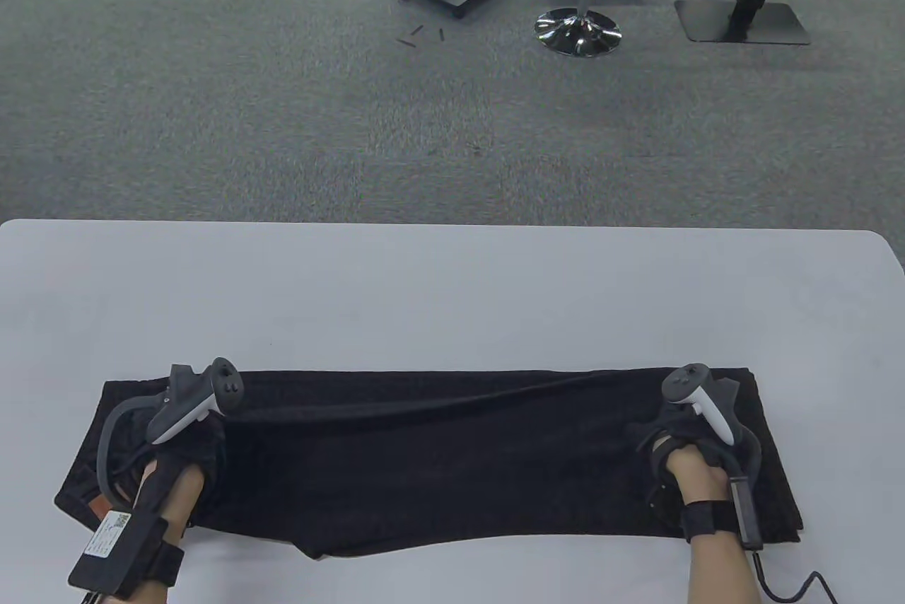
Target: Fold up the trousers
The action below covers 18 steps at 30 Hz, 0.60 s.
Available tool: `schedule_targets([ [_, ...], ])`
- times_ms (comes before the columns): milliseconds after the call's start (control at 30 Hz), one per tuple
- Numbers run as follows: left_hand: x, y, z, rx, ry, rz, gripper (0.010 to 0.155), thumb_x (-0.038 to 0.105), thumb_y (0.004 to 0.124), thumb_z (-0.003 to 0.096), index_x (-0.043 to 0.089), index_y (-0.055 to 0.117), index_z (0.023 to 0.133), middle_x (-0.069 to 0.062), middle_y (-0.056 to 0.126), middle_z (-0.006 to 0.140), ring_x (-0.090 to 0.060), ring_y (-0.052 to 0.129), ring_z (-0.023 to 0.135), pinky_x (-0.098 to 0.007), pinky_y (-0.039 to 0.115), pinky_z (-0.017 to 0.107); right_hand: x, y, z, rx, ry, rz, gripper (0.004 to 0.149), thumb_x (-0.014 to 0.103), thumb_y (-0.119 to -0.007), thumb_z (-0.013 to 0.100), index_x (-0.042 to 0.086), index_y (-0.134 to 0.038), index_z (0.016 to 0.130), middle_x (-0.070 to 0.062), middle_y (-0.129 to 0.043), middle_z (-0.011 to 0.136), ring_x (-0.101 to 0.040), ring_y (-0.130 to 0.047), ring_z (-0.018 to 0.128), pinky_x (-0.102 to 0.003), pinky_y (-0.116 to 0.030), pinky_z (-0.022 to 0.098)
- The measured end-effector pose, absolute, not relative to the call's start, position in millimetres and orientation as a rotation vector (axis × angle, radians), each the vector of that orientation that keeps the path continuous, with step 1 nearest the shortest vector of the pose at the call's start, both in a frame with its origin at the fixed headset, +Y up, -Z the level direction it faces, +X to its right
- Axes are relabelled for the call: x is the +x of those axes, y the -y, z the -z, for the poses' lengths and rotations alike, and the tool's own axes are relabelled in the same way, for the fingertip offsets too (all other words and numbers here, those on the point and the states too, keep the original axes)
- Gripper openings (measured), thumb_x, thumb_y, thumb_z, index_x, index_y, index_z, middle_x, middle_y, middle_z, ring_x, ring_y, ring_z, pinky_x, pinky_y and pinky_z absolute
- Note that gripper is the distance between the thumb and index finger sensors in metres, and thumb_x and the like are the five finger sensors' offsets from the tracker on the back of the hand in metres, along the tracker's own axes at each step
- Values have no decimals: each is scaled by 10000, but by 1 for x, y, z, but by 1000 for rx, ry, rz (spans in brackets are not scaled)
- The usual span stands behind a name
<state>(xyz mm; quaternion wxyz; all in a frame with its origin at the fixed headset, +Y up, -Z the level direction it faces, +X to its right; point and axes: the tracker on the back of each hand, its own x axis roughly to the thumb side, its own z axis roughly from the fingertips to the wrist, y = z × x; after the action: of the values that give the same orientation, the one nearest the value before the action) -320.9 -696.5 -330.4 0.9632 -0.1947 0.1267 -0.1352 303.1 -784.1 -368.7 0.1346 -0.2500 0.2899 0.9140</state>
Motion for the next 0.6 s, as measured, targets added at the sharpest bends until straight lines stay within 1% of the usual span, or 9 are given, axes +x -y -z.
schedule_targets([
  [33, -319, 692, 331, -363, -254, 291, 469, 418, 842, 540, 324, 825, 999, 68, 879, 1017, -246, 876, 1015, -577, 599, 792, 303, 784, 369, -724, -841, -2655, 867, 640, -739, 448, 275, -230, 1047, -71, -90, 1133, -424, -114, 1075, -665, -321, 766],
  [100, -316, 678, 334, -254, -241, 351, 461, 406, 846, 538, 333, 829, 993, 76, 883, 1012, -235, 881, 1012, -574, 599, 794, 303, 784, 369, -723, -841, -2659, 866, 637, -741, 446, 276, -231, 1046, -71, -91, 1132, -424, -117, 1076, -665, -323, 766],
  [133, -316, 673, 335, -236, -241, 369, 462, 406, 849, 536, 337, 828, 992, 80, 884, 1010, -232, 881, 1012, -573, 600, 795, 303, 784, 369, -723, -839, -2660, 863, 636, -742, 447, 277, -235, 1046, -69, -94, 1133, -424, -120, 1076, -663, -325, 767],
  [200, -323, 667, 338, -249, -280, 387, 478, 430, 857, 531, 336, 819, 998, 82, 875, 1018, -230, 877, 1016, -572, 599, 797, 303, 785, 369, -720, -847, -2665, 862, 636, -738, 447, 278, -231, 1045, -69, -91, 1132, -422, -118, 1077, -661, -324, 770],
  [267, -332, 670, 340, -300, -316, 357, 483, 431, 854, 533, 335, 810, 1005, 78, 865, 1026, -234, 866, 1025, -575, 596, 797, 302, 785, 369, -719, -843, -2670, 858, 632, -736, 447, 276, -232, 1044, -72, -94, 1131, -425, -119, 1076, -663, -324, 768],
  [367, -345, 685, 343, -366, -342, 290, 492, 433, 854, 532, 330, 800, 1010, 74, 855, 1033, -240, 853, 1032, -575, 597, 794, 301, 785, 368, -719, -840, -2681, 854, 628, -727, 446, 272, -230, 1043, -75, -92, 1130, -428, -120, 1075, -665, -325, 767],
  [433, -347, 694, 346, -387, -336, 263, 485, 425, 846, 538, 332, 798, 1011, 73, 851, 1035, -241, 856, 1030, -571, 604, 791, 301, 785, 368, -718, -842, -2681, 852, 625, -724, 448, 271, -227, 1042, -76, -89, 1129, -429, -117, 1074, -665, -321, 767],
  [500, -345, 697, 349, -359, -332, 314, 474, 416, 847, 536, 335, 807, 1002, 78, 860, 1027, -235, 865, 1024, -570, 605, 793, 301, 785, 368, -718, -838, -2684, 850, 623, -724, 446, 273, -230, 1042, -76, -91, 1130, -427, -120, 1074, -665, -323, 767],
  [600, -343, 689, 356, -299, -326, 328, 460, 391, 828, 545, 352, 799, 1002, 93, 846, 1036, -222, 848, 1039, -571, 585, 805, 301, 786, 368, -716, -839, -2684, 847, 622, -719, 446, 276, -226, 1041, -74, -88, 1129, -426, -114, 1074, -664, -319, 767],
])
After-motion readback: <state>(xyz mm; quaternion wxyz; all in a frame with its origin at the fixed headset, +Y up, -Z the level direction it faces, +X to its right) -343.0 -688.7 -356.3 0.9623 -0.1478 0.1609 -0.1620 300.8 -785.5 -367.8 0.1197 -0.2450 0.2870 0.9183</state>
